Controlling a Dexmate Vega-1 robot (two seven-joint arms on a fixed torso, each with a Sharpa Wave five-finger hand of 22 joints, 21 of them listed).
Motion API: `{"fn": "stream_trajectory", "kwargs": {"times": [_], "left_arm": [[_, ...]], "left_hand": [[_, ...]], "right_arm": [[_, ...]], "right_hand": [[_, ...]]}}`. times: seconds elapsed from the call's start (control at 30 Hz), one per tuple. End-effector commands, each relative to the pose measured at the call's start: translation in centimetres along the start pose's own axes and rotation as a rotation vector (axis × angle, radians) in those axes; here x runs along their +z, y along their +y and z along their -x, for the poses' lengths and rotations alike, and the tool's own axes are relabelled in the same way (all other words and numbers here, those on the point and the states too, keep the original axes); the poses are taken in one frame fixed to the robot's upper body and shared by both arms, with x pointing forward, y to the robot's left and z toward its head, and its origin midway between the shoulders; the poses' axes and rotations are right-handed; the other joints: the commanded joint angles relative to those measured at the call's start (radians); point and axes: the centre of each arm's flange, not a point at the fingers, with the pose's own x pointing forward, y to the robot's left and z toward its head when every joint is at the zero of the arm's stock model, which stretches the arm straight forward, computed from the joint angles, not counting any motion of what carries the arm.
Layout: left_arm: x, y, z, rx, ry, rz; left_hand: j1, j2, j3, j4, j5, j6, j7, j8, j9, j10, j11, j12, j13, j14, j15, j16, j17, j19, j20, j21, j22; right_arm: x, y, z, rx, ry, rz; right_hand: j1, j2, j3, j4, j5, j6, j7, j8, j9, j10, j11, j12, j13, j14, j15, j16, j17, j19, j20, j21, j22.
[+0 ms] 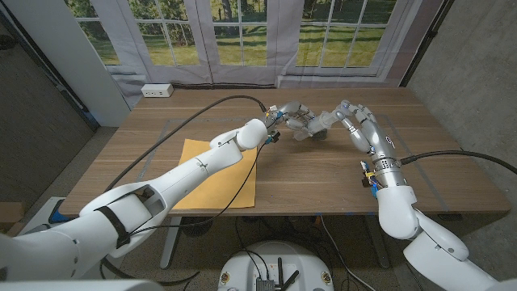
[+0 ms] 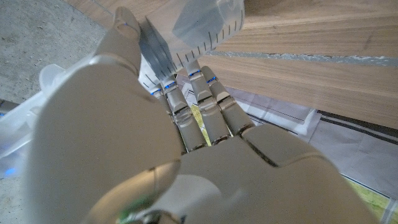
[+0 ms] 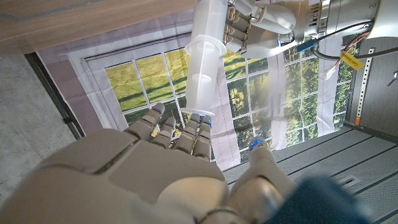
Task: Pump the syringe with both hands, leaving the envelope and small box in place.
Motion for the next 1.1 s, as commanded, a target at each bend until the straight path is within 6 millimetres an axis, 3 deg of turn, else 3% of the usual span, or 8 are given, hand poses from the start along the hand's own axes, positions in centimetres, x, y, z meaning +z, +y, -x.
{"fn": "stream_trajectory", "kwargs": {"times": [0.03,1.1], "left_arm": [[-0.1,0.2,0.4,0.004,-0.001,0.002],[0.4,0.0,1.5,0.011,-0.008,0.007]], "left_hand": [[0.008,0.133,0.004,0.006,0.008,0.074,0.019,0.003,0.017,0.064,-0.057,0.005,0.015,0.118,-0.208,0.005,0.003,0.010,-0.140,0.005,0.005],[0.004,0.137,0.006,0.006,0.007,0.077,0.024,0.003,0.017,0.064,-0.056,0.003,0.015,0.123,-0.208,0.004,0.002,0.012,-0.140,0.005,0.005]], "right_arm": [[0.1,1.0,0.1,0.022,0.012,-0.007],[0.5,2.9,0.5,0.085,0.006,-0.017]], "right_hand": [[-0.005,0.053,0.011,-0.002,-0.001,0.009,0.001,0.005,0.002,0.012,0.005,0.006,0.003,0.002,-0.039,0.005,0.002,0.003,0.001,0.009,0.003],[-0.007,0.054,0.014,0.001,-0.001,0.012,0.006,0.000,0.002,0.015,0.011,0.002,0.003,0.003,-0.036,0.011,0.004,0.010,-0.002,0.010,0.003]]}}
